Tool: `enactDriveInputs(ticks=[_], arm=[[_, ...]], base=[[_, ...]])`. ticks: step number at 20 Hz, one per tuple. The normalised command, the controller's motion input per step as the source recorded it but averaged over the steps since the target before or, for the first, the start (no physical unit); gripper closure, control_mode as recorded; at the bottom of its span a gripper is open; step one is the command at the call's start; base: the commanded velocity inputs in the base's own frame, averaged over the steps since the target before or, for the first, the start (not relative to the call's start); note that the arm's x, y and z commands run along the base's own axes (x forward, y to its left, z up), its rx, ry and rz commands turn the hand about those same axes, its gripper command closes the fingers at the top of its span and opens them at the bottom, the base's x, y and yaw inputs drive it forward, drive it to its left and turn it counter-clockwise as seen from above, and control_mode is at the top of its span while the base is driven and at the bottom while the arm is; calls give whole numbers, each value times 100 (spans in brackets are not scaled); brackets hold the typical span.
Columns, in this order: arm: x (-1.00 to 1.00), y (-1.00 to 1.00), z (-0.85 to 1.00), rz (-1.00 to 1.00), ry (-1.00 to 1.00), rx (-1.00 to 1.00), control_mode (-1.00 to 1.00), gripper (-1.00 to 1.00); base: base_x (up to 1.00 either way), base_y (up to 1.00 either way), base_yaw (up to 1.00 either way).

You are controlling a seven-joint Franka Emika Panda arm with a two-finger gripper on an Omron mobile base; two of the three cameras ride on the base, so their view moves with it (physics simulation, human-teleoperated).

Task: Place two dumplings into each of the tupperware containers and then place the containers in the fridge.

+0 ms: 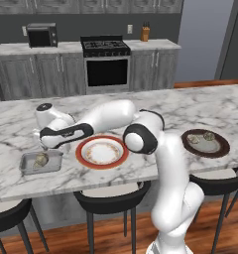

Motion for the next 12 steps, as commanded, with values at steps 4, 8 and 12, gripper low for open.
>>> enactDriveInputs(ticks=[4, 8, 12], arm=[[0, -81, 0, -16, 13, 0, -100, -100], [0, -12, 0, -1, -2, 4, -100, -100], [24, 40, -15, 9, -6, 0, -100, -100]], base=[[0, 0, 0], [0, 0, 0], [0, 0, 0]])
